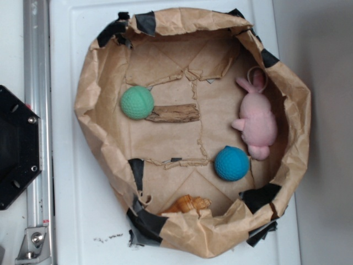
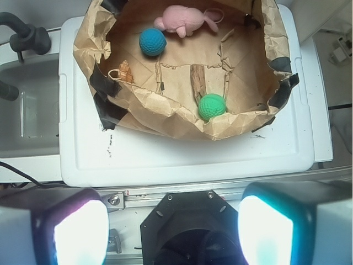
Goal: Grab the shell.
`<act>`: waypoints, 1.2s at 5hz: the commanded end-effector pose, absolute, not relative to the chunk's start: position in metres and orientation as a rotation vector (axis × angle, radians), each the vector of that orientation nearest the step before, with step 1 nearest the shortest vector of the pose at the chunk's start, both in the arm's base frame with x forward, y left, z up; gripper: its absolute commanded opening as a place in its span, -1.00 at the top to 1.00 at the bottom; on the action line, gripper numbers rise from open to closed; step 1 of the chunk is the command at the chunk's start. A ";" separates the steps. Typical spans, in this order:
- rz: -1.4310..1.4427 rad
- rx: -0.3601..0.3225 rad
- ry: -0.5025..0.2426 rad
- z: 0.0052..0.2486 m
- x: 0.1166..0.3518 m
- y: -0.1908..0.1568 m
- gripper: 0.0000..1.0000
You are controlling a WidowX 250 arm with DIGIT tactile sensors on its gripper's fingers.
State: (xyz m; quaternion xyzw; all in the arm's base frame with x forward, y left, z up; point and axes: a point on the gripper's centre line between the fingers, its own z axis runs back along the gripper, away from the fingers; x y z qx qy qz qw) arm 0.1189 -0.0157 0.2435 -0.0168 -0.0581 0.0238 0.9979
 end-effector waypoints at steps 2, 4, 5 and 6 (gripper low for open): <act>0.284 -0.148 -0.121 0.200 0.160 0.006 -1.00; 0.423 -0.294 -0.094 0.158 0.235 -0.001 -1.00; 0.395 -0.332 -0.035 0.137 0.251 -0.021 -1.00; 0.409 -0.345 0.009 0.099 0.261 -0.032 -1.00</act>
